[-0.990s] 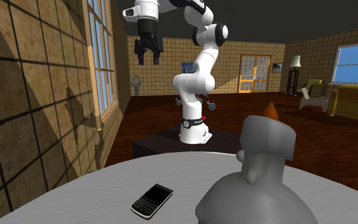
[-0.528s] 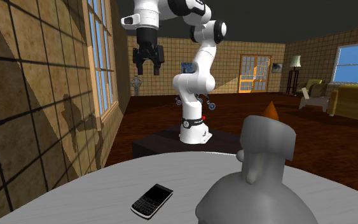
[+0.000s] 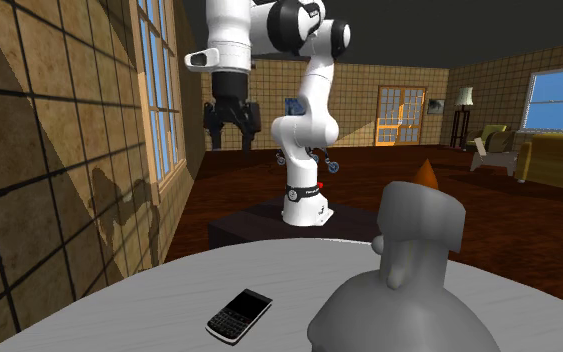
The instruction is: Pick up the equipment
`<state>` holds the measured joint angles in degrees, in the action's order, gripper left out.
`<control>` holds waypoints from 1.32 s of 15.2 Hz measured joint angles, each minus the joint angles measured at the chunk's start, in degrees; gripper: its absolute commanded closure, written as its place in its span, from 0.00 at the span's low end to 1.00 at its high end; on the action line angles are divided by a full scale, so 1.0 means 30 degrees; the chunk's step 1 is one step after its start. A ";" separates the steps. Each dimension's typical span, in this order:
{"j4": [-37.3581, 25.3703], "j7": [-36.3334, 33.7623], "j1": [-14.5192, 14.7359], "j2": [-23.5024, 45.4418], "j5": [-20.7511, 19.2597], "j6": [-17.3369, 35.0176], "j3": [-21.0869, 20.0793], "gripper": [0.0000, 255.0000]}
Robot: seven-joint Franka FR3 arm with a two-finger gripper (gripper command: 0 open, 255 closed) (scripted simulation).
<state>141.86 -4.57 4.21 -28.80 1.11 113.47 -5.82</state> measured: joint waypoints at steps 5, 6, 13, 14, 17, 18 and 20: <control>-0.0384 -0.0715 0.0466 0.3206 -0.0060 0.2896 -0.1030 0.00; -0.0509 -0.0844 0.0535 0.3774 -0.0133 0.3359 -0.1204 0.00; -0.2479 -0.2297 0.1025 0.8823 -0.1378 0.6429 -0.2400 0.00; -0.2818 -0.2517 0.1091 0.9600 -0.1680 0.6852 -0.2496 0.00; -0.3900 -0.3345 0.1498 1.1537 -0.2531 0.7635 -0.2805 0.00; -0.4312 -0.3720 0.1688 1.2339 -0.2911 0.7983 -0.2873 0.00; -0.5150 -0.4123 0.1951 1.3845 -0.3617 0.8591 -0.2830 0.00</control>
<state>126.41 -16.94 10.06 12.74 -9.74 139.24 -14.31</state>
